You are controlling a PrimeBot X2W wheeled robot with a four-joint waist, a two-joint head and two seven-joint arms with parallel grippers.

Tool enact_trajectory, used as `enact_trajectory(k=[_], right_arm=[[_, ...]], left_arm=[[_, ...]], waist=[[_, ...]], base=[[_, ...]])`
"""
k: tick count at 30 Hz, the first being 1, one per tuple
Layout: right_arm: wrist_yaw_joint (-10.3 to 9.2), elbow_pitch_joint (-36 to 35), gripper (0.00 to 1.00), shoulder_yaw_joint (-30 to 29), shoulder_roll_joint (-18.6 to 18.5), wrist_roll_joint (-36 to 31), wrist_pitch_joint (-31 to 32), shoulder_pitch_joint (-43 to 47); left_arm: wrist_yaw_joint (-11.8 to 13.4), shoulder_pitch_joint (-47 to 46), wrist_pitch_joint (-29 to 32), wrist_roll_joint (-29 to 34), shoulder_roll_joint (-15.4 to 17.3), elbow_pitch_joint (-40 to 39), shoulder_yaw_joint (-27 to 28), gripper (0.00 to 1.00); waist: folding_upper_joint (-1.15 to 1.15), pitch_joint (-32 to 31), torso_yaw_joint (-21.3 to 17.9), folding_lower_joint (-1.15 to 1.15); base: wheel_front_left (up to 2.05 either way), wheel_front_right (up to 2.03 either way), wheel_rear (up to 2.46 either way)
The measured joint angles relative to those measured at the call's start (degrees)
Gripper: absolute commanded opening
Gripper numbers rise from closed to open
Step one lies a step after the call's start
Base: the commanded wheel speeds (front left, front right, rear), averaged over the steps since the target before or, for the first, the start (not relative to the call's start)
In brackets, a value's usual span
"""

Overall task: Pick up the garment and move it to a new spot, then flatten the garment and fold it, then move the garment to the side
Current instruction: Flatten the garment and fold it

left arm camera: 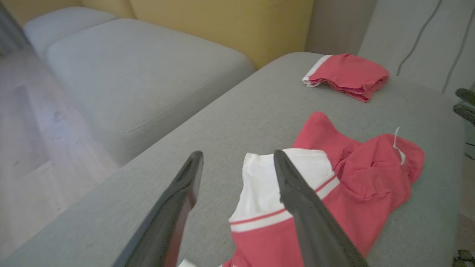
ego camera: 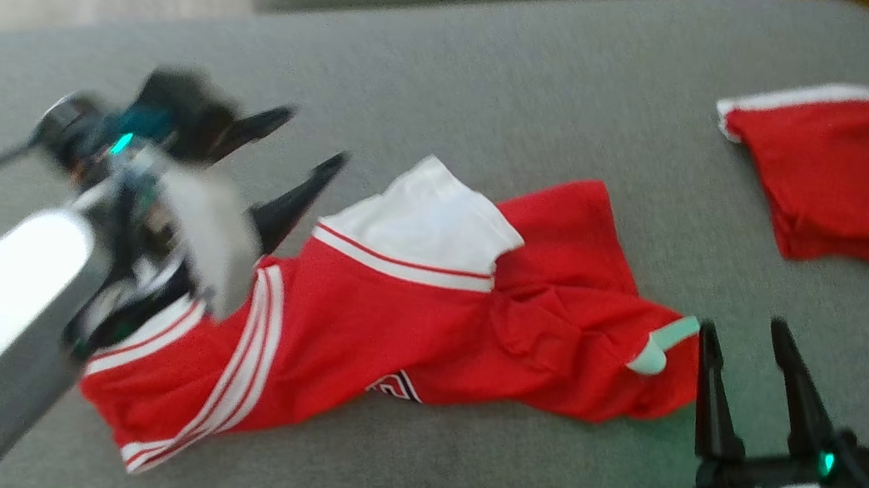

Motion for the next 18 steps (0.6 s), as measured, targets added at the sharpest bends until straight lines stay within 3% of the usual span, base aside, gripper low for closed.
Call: enact_trajectory(k=[3, 8, 18], right_arm=[[0.0, -0.26, 1.0, 0.6, -0.05, 0.29, 0.0, -2.42], [0.0, -0.78, 1.0, 1.62, 0.0, 1.0, 0.0, -6.45], [0.0, -0.79, 1.0, 1.75, 0.15, 1.51, 0.0, -8.28]], left_arm=[[-2.76, -7.71, 2.92, -0.27, -4.45, 8.94, -3.15, 1.0], [-3.92, -17.67, 3.56, 0.62, -8.58, 22.27, -7.06, 1.0], [-4.37, -23.64, 1.66, -3.16, -10.42, 32.53, -18.03, 1.0]], waist=[[0.0, 3.13, -1.13, 0.01], [0.0, 8.64, -3.59, 0.01], [0.0, 14.46, -9.16, 0.0]], base=[[0.0, 0.0, 0.0], [0.0, 0.0, 0.0], [0.0, 0.0, 0.0]])
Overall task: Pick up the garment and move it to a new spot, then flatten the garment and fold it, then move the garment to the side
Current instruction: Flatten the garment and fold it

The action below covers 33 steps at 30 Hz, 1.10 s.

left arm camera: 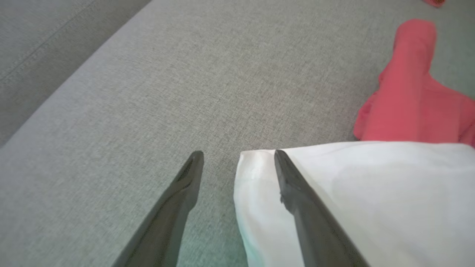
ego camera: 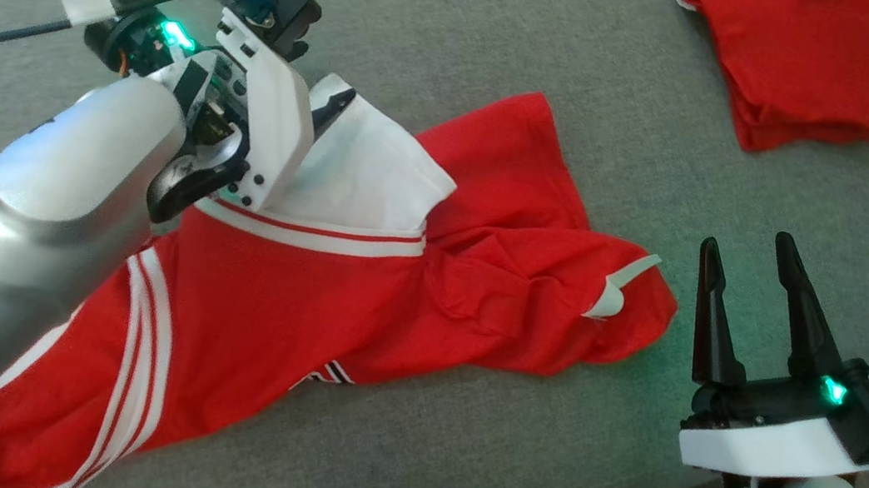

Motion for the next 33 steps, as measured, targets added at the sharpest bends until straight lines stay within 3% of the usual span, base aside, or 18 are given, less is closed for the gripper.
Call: enact_trajectory(k=[8, 9, 11, 16, 22, 33], right_arm=[[0.0, 0.01, 1.0, 0.05, 0.8, 0.0, 0.0, -0.21], [0.0, 0.01, 1.0, 0.05, 0.85, 0.0, 0.0, -0.3], [0.0, 0.0, 1.0, -0.01, 0.87, 0.0, 0.0, -0.52], [0.0, 0.08, 1.0, -0.43, 0.87, -0.01, 0.0, -0.51], [0.0, 3.94, 1.0, 1.77, -1.49, 0.04, 0.0, 3.52], [0.0, 9.29, 1.0, 8.81, -6.02, 7.93, 0.01, 7.58]], left_arm=[[0.0, -3.67, -1.67, -4.15, 1.01, 4.05, -7.8, 1.0], [0.0, -4.09, -1.68, -4.93, 1.11, 4.13, -8.58, 0.75], [0.0, -4.55, -1.74, -6.69, 1.34, 4.02, -9.85, 0.0], [0.0, -4.61, -5.45, -8.66, 1.85, 1.54, -12.78, 0.0], [0.0, -6.83, -14.95, -6.05, 2.4, -0.11, -13.97, 0.0], [0.0, -9.92, -28.63, -3.81, 3.37, 4.33, -14.39, 0.0]], waist=[[0.0, 1.21, -1.57, -0.01], [0.0, 1.2, -1.59, -0.01], [0.0, 1.13, -1.55, -0.01], [0.0, 0.47, -0.8, -0.01], [0.0, -1.36, 0.76, -0.01], [0.0, -6.35, 4.11, -0.02]], base=[[0.0, 0.0, 0.0], [0.0, 0.0, 0.0], [0.0, 0.0, 0.0], [0.0, 0.0, 0.0], [0.0, 0.0, 0.0], [0.0, 0.0, 0.0]])
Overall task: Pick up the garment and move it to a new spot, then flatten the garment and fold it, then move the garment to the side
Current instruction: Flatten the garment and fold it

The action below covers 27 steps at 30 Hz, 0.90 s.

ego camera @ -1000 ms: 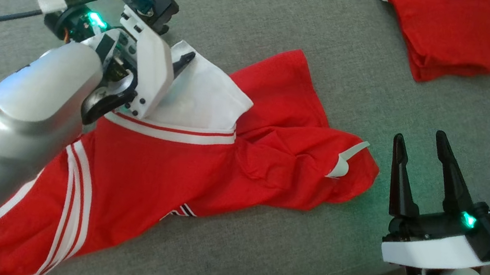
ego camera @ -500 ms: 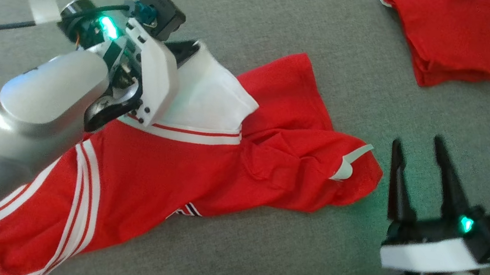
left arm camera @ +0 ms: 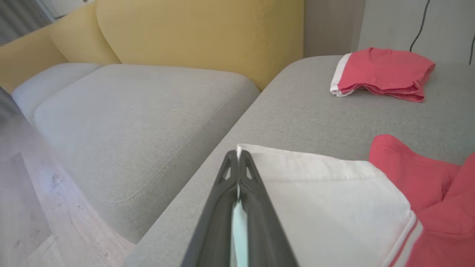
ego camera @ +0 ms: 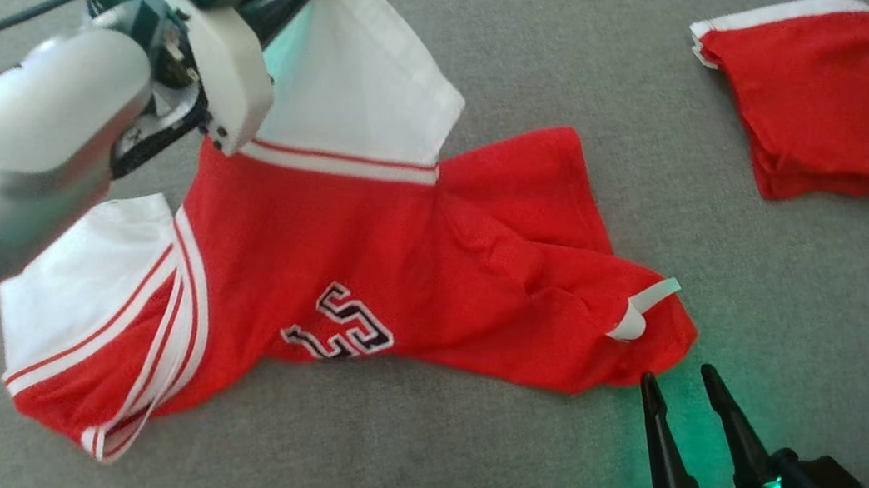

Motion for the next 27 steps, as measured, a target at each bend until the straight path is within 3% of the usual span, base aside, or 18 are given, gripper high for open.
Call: enact_trajectory(k=[27], right_arm=[[0.0, 5.32, 1.0, 9.49, -4.15, 16.38, 0.0, -3.44]], left_arm=[[0.0, -3.08, -6.35, 4.43, -1.11, 9.66, -0.08, 0.0]], waist=[[0.0, -0.49, 3.19, 0.01]], base=[[0.0, 0.0, 0.0]])
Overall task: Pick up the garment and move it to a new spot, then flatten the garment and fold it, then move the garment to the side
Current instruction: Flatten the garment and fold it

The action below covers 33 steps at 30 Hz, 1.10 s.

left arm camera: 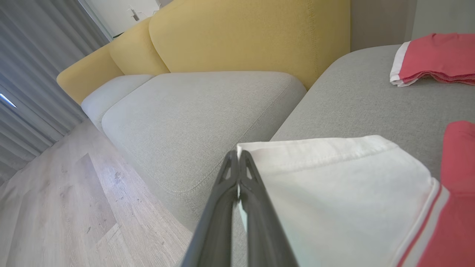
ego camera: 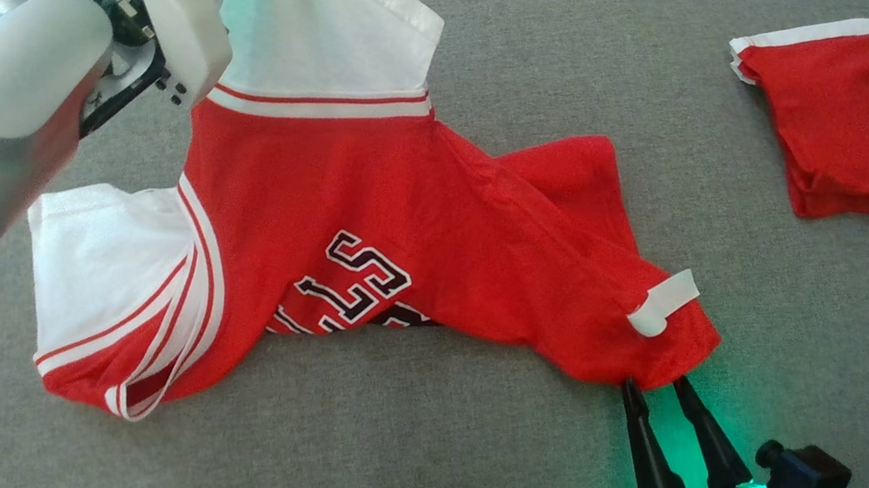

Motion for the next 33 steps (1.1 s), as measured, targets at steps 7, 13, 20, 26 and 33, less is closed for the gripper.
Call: enact_trajectory(k=[7, 13, 20, 26, 33], right_arm=[[0.0, -0.05, 0.7, 0.75, -0.12, 1.41, 0.0, -0.84], [0.0, -0.47, 0.45, 0.51, -0.92, 1.41, 0.0, -0.84], [0.0, -2.29, 0.46, -1.22, -1.8, 1.38, 0.0, -0.73], [0.0, -1.78, 0.2, -1.45, -1.97, 1.3, 0.0, -0.66], [0.0, -2.04, 0.0, -2.9, -1.89, 0.46, 0.0, -0.77]], left_arm=[[0.0, 0.0, -0.05, 0.14, -0.56, 0.52, 0.0, 0.0], [0.0, 0.0, 0.03, 0.57, -0.71, 0.49, 0.0, 0.0], [0.0, 0.01, 0.12, 0.57, -0.58, 0.19, 0.0, 0.0], [0.0, 0.03, 0.12, 0.56, -0.53, -0.16, 0.0, 0.0], [0.0, 0.36, 0.0, 0.48, -0.32, -0.3, 0.0, 0.0]], waist=[[0.0, 0.3, 0.84, 0.0], [0.0, 0.47, 1.23, 0.0], [0.0, 0.16, 1.0, 0.0], [0.0, -0.37, 0.77, 0.0], [0.0, -1.11, 0.9, 0.0]], base=[[0.0, 0.0, 0.0], [0.0, 0.0, 0.0], [0.0, 0.0, 0.0], [0.0, 0.0, 0.0], [0.0, 0.0, 0.0]])
